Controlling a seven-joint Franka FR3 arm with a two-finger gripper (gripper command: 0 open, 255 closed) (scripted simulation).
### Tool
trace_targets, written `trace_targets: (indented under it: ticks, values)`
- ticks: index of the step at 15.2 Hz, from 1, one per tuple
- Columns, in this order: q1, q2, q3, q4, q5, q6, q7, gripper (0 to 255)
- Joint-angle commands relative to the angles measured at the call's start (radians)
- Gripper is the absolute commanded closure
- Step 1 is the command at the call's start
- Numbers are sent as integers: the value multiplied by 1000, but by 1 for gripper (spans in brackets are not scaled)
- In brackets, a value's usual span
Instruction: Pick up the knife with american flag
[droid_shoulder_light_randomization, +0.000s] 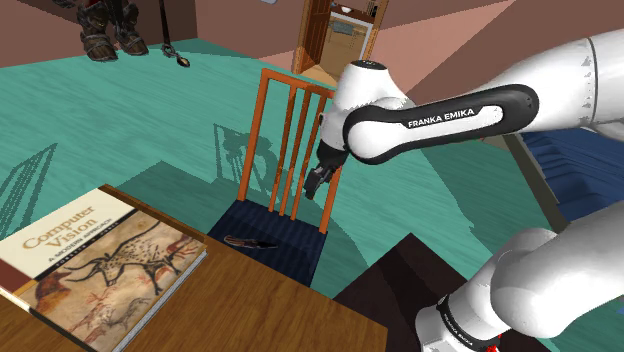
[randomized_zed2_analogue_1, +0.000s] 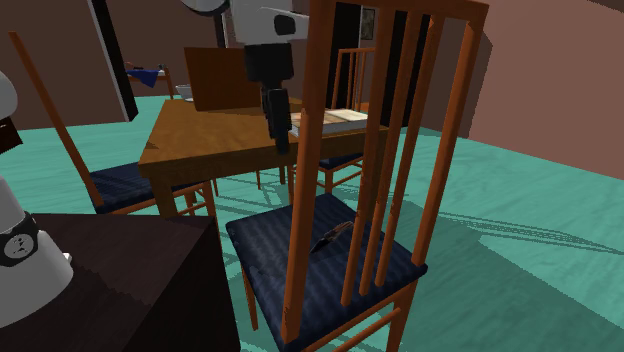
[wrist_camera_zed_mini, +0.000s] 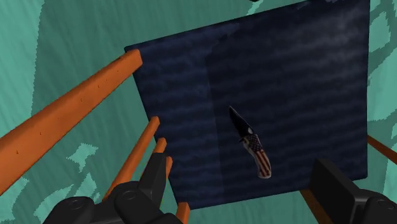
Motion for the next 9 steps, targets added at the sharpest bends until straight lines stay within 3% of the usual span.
trace_targets:
  ticks: [1,9]
  values:
    - [4,74,17,13,-17,56,17,0]
    - [29,392,40,133,-144,221,107,0]
